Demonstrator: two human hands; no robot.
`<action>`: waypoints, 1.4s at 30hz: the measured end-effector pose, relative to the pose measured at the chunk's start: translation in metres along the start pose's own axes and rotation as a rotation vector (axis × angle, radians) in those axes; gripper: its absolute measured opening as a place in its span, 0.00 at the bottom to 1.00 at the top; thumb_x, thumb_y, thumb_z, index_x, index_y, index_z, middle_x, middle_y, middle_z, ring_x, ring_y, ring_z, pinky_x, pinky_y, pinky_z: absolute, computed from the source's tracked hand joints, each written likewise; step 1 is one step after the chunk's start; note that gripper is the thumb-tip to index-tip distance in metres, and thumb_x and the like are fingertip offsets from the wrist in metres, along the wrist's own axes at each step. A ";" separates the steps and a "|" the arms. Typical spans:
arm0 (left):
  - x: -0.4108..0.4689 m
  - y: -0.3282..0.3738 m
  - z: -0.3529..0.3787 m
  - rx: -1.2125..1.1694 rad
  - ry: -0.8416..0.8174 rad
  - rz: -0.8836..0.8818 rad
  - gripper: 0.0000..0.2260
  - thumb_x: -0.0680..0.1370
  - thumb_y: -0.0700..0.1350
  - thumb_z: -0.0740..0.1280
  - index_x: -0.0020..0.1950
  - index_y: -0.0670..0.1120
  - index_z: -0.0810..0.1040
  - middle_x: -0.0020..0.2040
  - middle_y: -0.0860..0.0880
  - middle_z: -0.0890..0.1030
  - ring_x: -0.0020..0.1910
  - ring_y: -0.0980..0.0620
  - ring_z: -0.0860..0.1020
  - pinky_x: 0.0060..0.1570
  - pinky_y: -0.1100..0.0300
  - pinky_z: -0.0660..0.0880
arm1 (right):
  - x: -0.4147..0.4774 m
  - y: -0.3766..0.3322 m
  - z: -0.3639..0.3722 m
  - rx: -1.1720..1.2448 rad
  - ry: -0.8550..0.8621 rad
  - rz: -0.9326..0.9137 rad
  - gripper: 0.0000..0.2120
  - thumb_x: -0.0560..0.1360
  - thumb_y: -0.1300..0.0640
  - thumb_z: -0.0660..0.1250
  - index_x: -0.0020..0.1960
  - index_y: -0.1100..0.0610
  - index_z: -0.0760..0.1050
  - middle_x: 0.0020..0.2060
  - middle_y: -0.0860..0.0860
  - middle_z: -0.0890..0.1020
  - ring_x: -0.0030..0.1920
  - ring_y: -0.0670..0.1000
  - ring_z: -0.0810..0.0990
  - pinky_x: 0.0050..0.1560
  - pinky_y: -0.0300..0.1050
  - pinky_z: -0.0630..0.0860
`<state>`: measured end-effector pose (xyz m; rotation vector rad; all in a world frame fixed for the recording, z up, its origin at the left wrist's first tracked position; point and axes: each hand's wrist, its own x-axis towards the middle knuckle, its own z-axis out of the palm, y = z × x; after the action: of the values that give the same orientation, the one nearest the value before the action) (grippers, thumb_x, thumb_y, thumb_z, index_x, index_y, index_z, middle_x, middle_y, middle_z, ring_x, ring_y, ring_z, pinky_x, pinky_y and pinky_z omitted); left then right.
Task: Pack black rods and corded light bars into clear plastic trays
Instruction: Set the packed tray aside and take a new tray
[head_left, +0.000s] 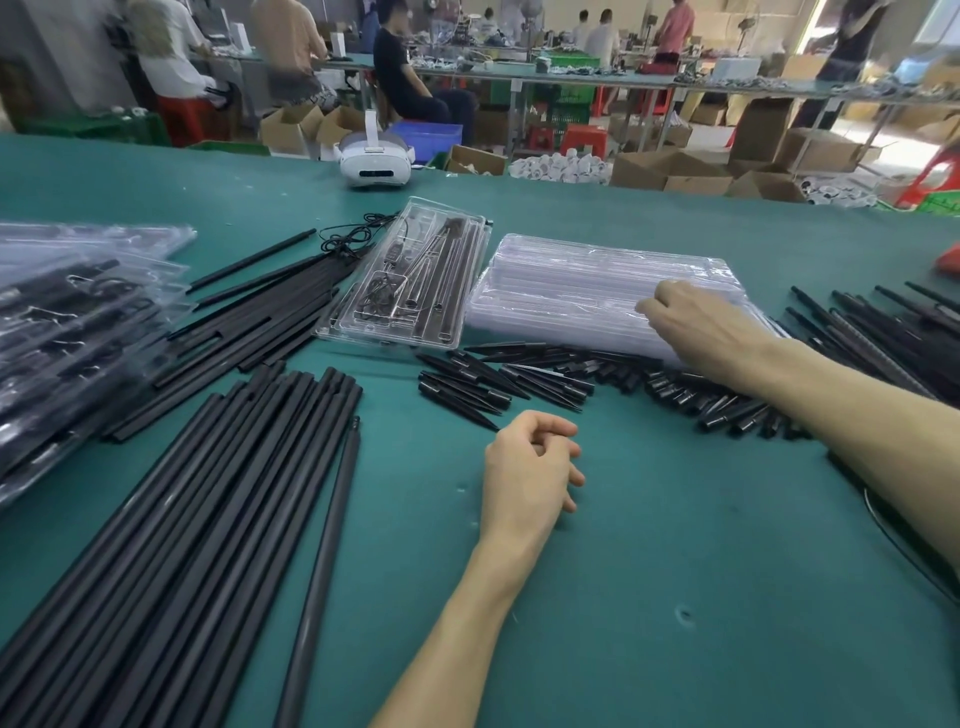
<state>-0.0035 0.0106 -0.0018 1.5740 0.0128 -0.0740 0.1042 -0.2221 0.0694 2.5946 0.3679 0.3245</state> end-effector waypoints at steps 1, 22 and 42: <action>0.000 0.000 0.000 -0.001 0.000 0.000 0.10 0.76 0.35 0.61 0.47 0.46 0.80 0.38 0.48 0.83 0.29 0.55 0.79 0.24 0.61 0.73 | 0.000 0.000 -0.003 -0.019 -0.015 -0.020 0.15 0.71 0.77 0.58 0.52 0.64 0.70 0.47 0.58 0.72 0.43 0.56 0.70 0.37 0.47 0.62; 0.000 -0.001 -0.001 -0.001 -0.017 -0.020 0.10 0.77 0.37 0.60 0.47 0.47 0.80 0.36 0.47 0.82 0.24 0.56 0.75 0.24 0.64 0.71 | 0.031 -0.006 0.007 0.139 0.015 0.456 0.08 0.76 0.71 0.61 0.52 0.67 0.78 0.50 0.64 0.74 0.53 0.65 0.74 0.43 0.51 0.67; 0.002 -0.002 0.000 0.026 -0.001 0.009 0.10 0.77 0.35 0.60 0.47 0.47 0.80 0.37 0.47 0.83 0.26 0.56 0.77 0.24 0.62 0.72 | 0.022 0.000 -0.017 0.290 0.191 0.471 0.05 0.76 0.74 0.58 0.44 0.67 0.69 0.42 0.63 0.70 0.40 0.62 0.73 0.37 0.53 0.71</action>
<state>-0.0019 0.0109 -0.0037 1.5995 0.0037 -0.0678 0.1199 -0.2079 0.0871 2.9257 -0.1560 0.7316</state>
